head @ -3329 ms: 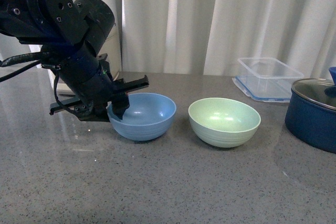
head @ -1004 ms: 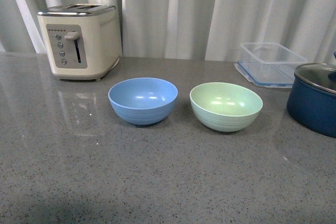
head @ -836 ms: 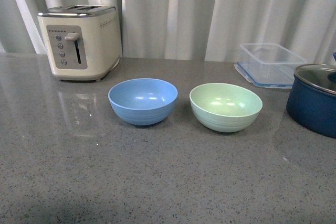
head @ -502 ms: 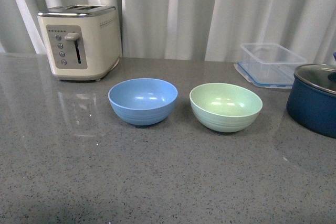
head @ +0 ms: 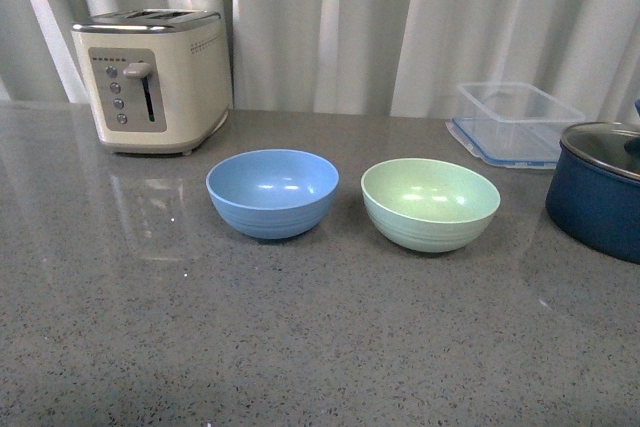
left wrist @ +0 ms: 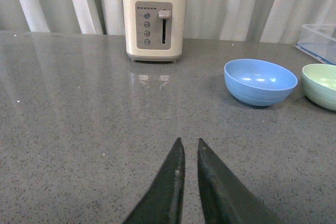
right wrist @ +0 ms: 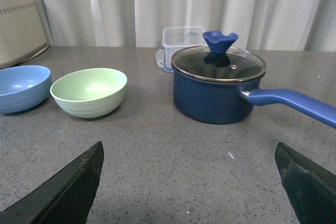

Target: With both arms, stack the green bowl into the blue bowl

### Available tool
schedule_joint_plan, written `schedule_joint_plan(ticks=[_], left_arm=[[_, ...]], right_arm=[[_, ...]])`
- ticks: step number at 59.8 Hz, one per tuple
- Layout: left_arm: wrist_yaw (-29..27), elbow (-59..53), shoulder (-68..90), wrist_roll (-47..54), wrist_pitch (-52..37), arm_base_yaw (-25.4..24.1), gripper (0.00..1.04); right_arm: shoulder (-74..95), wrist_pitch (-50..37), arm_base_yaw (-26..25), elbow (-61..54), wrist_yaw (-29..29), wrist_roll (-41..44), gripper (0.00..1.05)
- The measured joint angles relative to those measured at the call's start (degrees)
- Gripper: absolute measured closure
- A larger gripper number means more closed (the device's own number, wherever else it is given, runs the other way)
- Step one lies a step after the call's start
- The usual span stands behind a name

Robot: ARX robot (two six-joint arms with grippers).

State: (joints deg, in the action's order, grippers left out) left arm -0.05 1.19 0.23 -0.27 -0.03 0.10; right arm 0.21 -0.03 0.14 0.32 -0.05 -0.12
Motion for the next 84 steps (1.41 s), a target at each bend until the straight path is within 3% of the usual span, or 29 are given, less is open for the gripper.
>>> schedule_joint_plan(ticks=[4, 9, 15, 24, 35, 45, 59, 73, 84], left_arm=[[0.00, 0.00, 0.00, 0.00, 0.00, 0.00, 0.70], [0.07, 0.00, -0.02, 0.00, 0.00, 0.00, 0.54], [0.04, 0.00, -0.02, 0.00, 0.00, 0.00, 0.38], [0.04, 0.00, -0.02, 0.04, 0.00, 0.00, 0.05], [0.04, 0.00, -0.04, 0.02, 0.00, 0.00, 0.07], [0.02, 0.00, -0.04, 0.02, 0.00, 0.00, 0.07], [0.02, 0.00, -0.04, 0.02, 0.00, 0.00, 0.07], [0.04, 0.00, -0.04, 0.02, 0.00, 0.00, 0.07], [0.02, 0.00, -0.04, 0.02, 0.00, 0.00, 0.07]], right_arm=[[0.76, 1.86, -0.52, 0.59, -1.97, 0.61, 0.10], [7.93, 10.43, -2.67, 5.49, -10.49, 0.70, 0.10], [16.55, 10.01, -2.91, 11.21, -13.97, -0.57, 0.10], [37.68, 7.76, 3.19, 27.74, -17.09, -5.42, 0.10], [63.21, 9.53, 10.64, 44.35, -16.48, -12.68, 0.10], [79.78, 8.55, 13.75, 54.14, -10.78, -18.36, 0.10], [97.11, 7.52, 14.62, 62.99, -2.75, -22.38, 0.10], [105.53, 8.13, 12.35, 68.61, 0.17, -24.57, 0.10], [108.85, 10.54, 10.64, 72.91, 2.82, -25.79, 0.36]])
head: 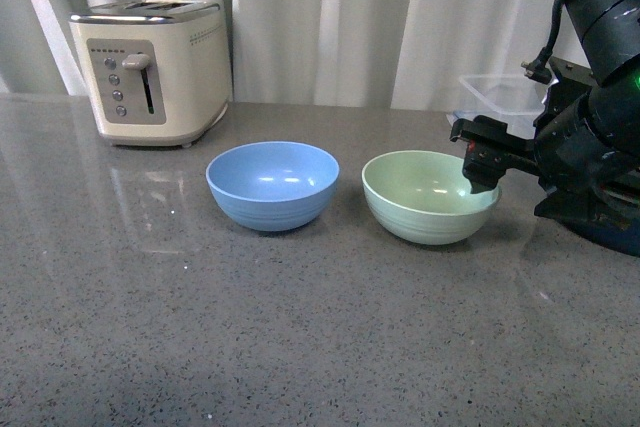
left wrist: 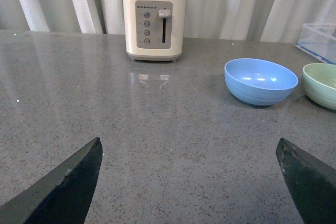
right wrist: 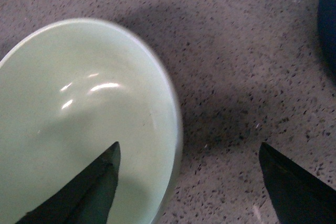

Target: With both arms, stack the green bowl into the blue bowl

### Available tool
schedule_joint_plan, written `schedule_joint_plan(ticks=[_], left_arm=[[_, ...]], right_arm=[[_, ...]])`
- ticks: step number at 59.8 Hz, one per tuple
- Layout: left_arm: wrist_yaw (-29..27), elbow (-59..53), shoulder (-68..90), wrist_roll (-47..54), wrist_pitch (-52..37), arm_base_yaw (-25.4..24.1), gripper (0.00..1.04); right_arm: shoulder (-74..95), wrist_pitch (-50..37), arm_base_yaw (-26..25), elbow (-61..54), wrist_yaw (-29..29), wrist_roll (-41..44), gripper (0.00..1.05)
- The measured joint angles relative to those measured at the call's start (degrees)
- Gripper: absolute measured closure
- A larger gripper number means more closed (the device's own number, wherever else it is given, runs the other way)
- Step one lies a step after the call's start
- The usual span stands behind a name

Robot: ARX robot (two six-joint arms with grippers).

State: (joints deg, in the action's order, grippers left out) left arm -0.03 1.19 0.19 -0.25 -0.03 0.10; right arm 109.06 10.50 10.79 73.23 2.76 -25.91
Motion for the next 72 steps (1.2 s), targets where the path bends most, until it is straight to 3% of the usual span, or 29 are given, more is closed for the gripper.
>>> schedule_joint_plan(ticks=[22, 28, 48, 64, 72], left_arm=[[0.00, 0.00, 0.00, 0.00, 0.00, 0.00, 0.07], [0.00, 0.00, 0.00, 0.00, 0.00, 0.00, 0.07], [0.02, 0.00, 0.00, 0.00, 0.00, 0.00, 0.07], [0.00, 0.00, 0.00, 0.00, 0.00, 0.00, 0.07], [0.02, 0.00, 0.00, 0.00, 0.00, 0.00, 0.07]], right_arm=[[4.85, 6.58, -0.50, 5.22, 3.98, 0.15, 0.93], [3.52, 6.16, -0.50, 5.77, 2.67, -0.52, 1.03], [-3.21, 6.67, 1.92, 6.86, 1.55, 0.66, 1.04], [0.02, 7.91, 13.38, 18.88, 3.30, 2.75, 1.04], [6.54, 9.38, 15.67, 25.38, 5.57, 3.39, 1.04]])
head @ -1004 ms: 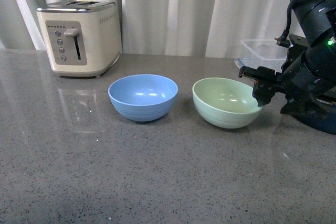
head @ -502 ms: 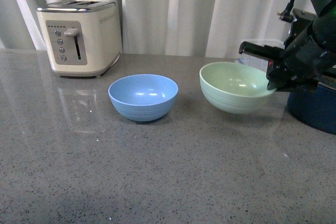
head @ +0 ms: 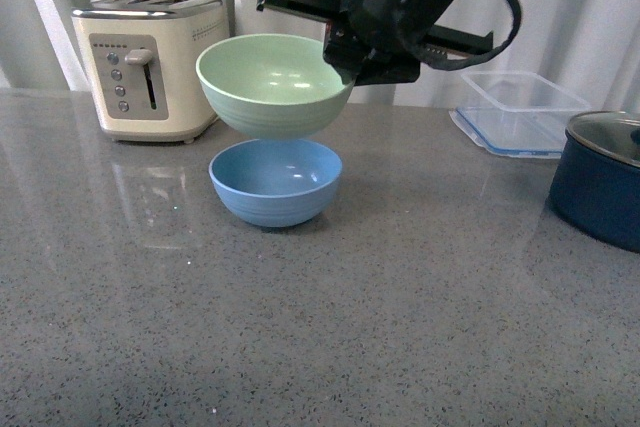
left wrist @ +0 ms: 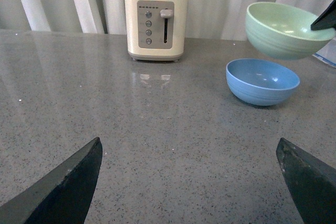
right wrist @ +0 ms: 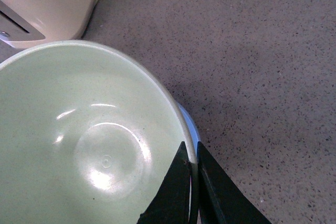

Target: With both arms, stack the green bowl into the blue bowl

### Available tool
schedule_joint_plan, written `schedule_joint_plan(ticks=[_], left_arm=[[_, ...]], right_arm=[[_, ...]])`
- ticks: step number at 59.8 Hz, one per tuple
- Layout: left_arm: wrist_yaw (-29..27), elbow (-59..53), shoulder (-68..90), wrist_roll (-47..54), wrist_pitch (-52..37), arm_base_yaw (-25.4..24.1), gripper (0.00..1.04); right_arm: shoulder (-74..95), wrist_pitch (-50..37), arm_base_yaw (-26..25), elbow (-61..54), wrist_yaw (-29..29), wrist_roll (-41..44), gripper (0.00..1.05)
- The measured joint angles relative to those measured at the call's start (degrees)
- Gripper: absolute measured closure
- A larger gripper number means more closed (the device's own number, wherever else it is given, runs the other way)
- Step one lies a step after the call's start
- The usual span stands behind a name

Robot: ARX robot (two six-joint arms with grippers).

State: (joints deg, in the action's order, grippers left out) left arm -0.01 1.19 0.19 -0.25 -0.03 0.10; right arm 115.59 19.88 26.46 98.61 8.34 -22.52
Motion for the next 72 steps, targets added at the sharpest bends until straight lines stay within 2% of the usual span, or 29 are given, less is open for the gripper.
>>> schedule_joint_plan(ticks=[16, 25, 35, 40, 47, 51, 55, 58, 64, 72], left_arm=[[0.00, 0.00, 0.00, 0.00, 0.00, 0.00, 0.07], [0.00, 0.00, 0.00, 0.00, 0.00, 0.00, 0.07], [0.00, 0.00, 0.00, 0.00, 0.00, 0.00, 0.07], [-0.02, 0.00, 0.00, 0.00, 0.00, 0.00, 0.07], [-0.02, 0.00, 0.00, 0.00, 0.00, 0.00, 0.07], [-0.02, 0.00, 0.00, 0.00, 0.00, 0.00, 0.07], [-0.02, 0.00, 0.00, 0.00, 0.00, 0.00, 0.07], [0.02, 0.00, 0.00, 0.00, 0.00, 0.00, 0.07], [0.00, 0.00, 0.00, 0.00, 0.00, 0.00, 0.07], [0.00, 0.00, 0.00, 0.00, 0.00, 0.00, 0.07]], right_arm=[[8.70, 4.28, 0.09, 7.80, 3.82, 2.34, 1.02], [8.76, 4.70, 0.07, 8.09, 3.21, 1.81, 0.79], [3.89, 1.84, -0.26, 5.51, -0.37, -0.09, 0.54], [-2.34, -1.97, -0.79, 0.74, -2.64, -0.90, 0.40], [-15.65, -12.76, -2.19, -12.02, -7.30, -0.63, 0.19], [-22.95, -19.80, -2.75, -20.48, -6.12, 1.73, 0.10], [-29.83, -34.58, -3.10, -31.47, 6.12, 9.27, 0.21], [-33.44, -43.19, -3.91, -38.51, 11.32, 14.19, 0.30], [-38.25, -52.39, -6.93, -51.06, 10.86, 19.04, 0.47], [-42.95, -56.52, -10.29, -63.43, 7.43, 21.35, 0.71]])
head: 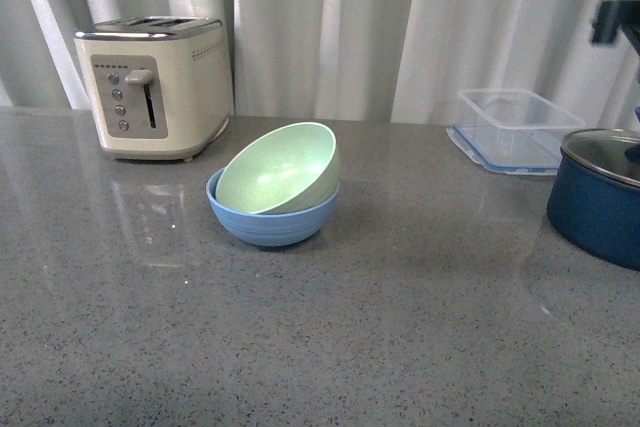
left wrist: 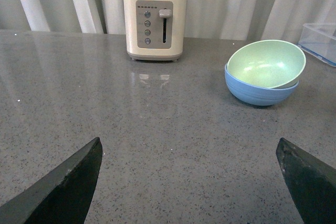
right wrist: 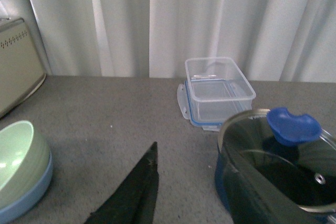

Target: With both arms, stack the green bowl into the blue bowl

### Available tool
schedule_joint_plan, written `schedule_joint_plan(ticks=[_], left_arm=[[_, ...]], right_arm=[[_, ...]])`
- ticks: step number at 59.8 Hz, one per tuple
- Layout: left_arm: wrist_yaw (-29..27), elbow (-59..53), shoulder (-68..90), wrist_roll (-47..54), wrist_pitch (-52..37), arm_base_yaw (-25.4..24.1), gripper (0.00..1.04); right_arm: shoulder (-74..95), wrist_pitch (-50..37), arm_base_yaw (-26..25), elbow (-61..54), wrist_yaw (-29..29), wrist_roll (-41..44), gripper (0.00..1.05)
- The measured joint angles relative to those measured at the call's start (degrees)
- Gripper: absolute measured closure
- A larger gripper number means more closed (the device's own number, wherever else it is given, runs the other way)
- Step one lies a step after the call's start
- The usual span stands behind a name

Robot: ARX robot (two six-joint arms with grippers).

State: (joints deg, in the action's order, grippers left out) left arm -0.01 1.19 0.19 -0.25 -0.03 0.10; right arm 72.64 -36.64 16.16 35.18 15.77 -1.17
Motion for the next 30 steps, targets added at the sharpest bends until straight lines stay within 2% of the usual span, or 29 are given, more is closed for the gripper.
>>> schedule_joint_plan(ticks=[10, 12, 30], left_arm=[[0.00, 0.00, 0.00, 0.00, 0.00, 0.00, 0.07], [0.00, 0.00, 0.00, 0.00, 0.00, 0.00, 0.07], [0.00, 0.00, 0.00, 0.00, 0.00, 0.00, 0.07]], right_arm=[[-7.61, -3.39, -3.63, -9.94, -3.58, 0.81, 1.01], [-8.68, -3.69, -4.20, -11.43, -4.17, 1.11, 1.04], [-18.47, -4.35, -8.87, -22.49, -8.66, 1.05, 1.04]])
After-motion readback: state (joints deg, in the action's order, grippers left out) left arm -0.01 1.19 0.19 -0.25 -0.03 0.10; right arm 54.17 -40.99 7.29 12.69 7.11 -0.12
